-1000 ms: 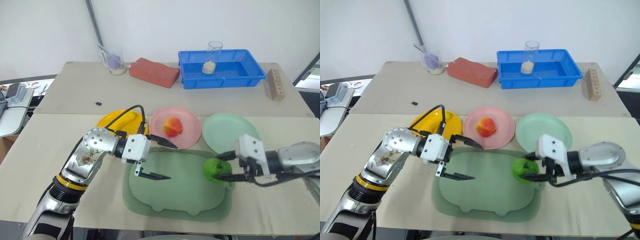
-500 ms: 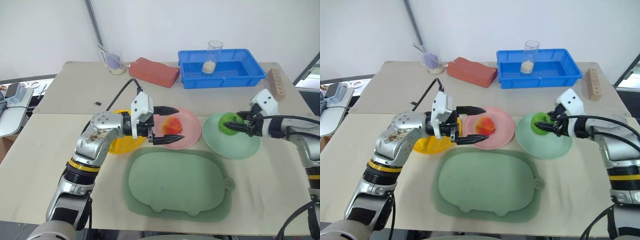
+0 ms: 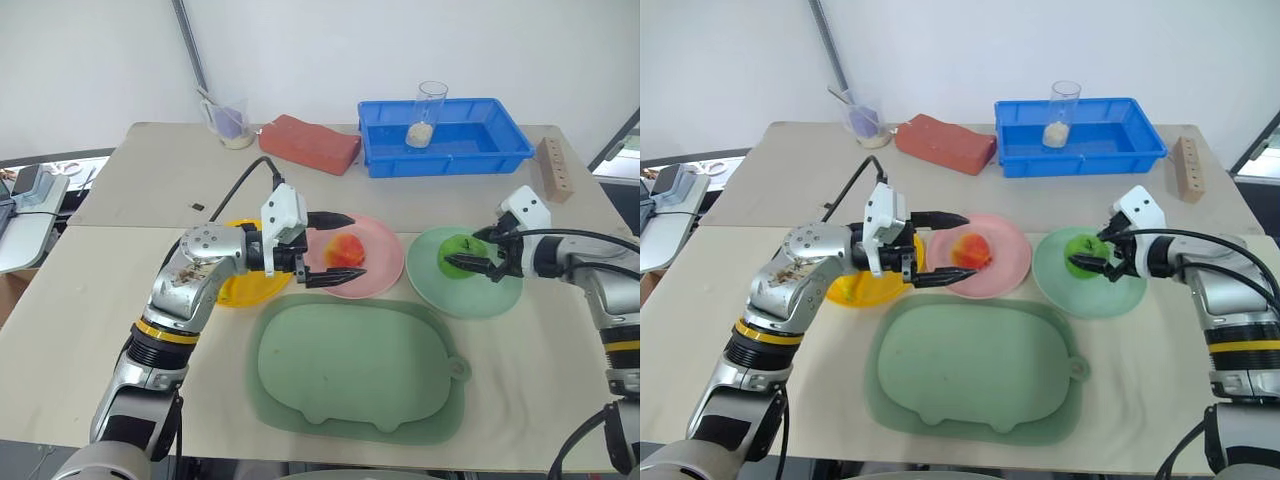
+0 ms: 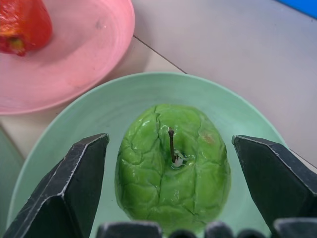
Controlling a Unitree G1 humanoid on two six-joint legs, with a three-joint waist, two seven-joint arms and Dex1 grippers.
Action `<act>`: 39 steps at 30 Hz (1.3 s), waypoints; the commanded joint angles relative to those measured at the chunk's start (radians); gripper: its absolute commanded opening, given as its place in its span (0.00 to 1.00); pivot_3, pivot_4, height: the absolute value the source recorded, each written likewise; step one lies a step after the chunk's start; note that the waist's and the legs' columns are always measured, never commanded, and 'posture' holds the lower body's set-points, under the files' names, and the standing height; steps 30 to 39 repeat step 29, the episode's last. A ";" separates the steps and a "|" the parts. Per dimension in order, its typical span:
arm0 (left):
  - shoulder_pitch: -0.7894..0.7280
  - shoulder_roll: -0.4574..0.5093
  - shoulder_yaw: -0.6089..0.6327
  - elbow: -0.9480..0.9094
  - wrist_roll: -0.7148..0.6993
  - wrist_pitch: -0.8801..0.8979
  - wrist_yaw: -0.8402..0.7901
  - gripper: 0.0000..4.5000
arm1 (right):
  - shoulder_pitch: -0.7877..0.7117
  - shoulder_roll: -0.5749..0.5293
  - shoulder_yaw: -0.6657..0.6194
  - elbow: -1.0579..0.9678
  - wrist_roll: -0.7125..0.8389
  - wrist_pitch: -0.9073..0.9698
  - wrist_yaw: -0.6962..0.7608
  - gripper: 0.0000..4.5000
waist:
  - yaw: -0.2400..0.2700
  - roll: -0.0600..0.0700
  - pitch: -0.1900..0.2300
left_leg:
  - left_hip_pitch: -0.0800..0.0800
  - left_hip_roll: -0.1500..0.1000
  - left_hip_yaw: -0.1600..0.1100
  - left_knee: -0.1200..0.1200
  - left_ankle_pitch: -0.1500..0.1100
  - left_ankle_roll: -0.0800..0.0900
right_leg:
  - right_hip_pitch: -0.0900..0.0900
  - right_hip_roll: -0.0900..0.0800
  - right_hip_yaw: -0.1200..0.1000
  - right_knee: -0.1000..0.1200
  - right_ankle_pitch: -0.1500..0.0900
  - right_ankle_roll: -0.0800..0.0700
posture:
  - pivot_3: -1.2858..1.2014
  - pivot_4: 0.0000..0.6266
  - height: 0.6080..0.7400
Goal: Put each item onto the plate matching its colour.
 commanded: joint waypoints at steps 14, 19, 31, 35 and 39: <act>0.064 0.100 0.554 0.329 0.120 -0.040 0.670 1.00 | 0.078 0.167 -0.420 0.118 -0.018 -0.346 -0.451 1.00 | -0.005 0.001 -0.001 | 0.002 0.000 0.000 -0.002 0.000 0.000 | 0.000 0.000 0.000 0.001 0.000 0.000 | 0.52 0.24 1.00; 0.202 0.107 0.648 0.457 0.175 -0.169 0.808 1.00 | 0.085 0.188 -0.405 0.384 -0.140 -0.604 -0.643 1.00 | -0.001 0.000 -0.001 | 0.002 0.000 0.000 -0.004 0.001 -0.002 | 0.000 0.000 0.001 0.000 0.000 0.000 | 0.52 0.24 1.00; 0.280 0.037 0.679 0.585 0.160 -0.269 0.893 1.00 | 0.027 0.242 -0.403 0.698 -0.156 -0.829 -0.818 1.00 | -0.005 0.000 0.000 | 0.004 0.000 0.001 -0.007 0.003 -0.006 | 0.000 -0.001 0.001 0.000 0.000 -0.001 | 0.52 0.24 1.00; 0.280 0.037 0.679 0.585 0.160 -0.269 0.893 1.00 | 0.027 0.242 -0.403 0.698 -0.156 -0.829 -0.818 1.00 | -0.005 0.000 0.000 | 0.004 0.000 0.001 -0.007 0.003 -0.006 | 0.000 -0.001 0.001 0.000 0.000 -0.001 | 0.52 0.24 1.00; 0.280 0.037 0.679 0.585 0.160 -0.269 0.893 1.00 | 0.027 0.242 -0.403 0.698 -0.156 -0.829 -0.818 1.00 | -0.005 0.000 0.000 | 0.004 0.000 0.001 -0.007 0.003 -0.006 | 0.000 -0.001 0.001 0.000 0.000 -0.001 | 0.52 0.24 1.00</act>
